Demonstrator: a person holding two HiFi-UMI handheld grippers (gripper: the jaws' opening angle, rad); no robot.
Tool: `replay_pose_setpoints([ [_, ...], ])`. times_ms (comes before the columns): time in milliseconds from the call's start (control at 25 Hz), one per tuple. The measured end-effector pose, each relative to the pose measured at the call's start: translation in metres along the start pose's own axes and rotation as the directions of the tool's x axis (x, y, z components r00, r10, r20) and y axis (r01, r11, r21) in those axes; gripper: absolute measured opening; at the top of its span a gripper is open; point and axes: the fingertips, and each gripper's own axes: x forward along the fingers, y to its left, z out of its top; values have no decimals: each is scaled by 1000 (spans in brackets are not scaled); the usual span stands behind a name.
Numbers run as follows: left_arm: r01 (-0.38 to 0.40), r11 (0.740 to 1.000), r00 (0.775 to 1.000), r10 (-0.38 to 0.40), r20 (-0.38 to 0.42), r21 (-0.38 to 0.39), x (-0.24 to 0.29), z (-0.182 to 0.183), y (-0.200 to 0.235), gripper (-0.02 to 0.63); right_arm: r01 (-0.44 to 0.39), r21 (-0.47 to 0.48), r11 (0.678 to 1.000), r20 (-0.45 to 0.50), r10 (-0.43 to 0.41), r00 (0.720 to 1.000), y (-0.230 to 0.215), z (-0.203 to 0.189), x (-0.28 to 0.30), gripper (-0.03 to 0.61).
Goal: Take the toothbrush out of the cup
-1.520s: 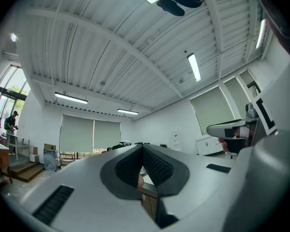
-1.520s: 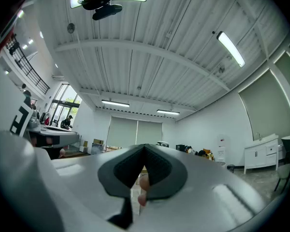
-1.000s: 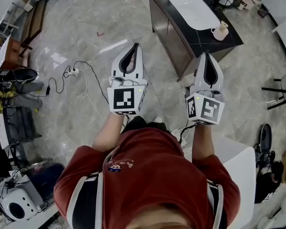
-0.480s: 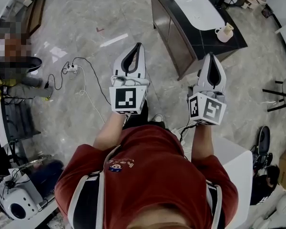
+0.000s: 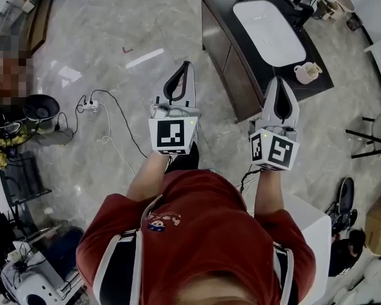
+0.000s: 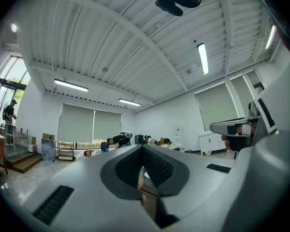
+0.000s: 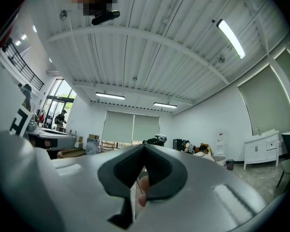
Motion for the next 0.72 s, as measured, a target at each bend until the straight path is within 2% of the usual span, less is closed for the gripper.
replay_pose_setpoints([
  [440, 11, 1000, 1000, -11, -18, -27, 103, -20, 92, 5, 21, -9, 1000, -19, -21, 1000, 37, -19, 126, 11],
  [720, 42, 998, 999, -43, -17, -44, 145, -24, 121, 5, 51, -26, 998, -21, -52, 998, 46, -21, 170, 9],
])
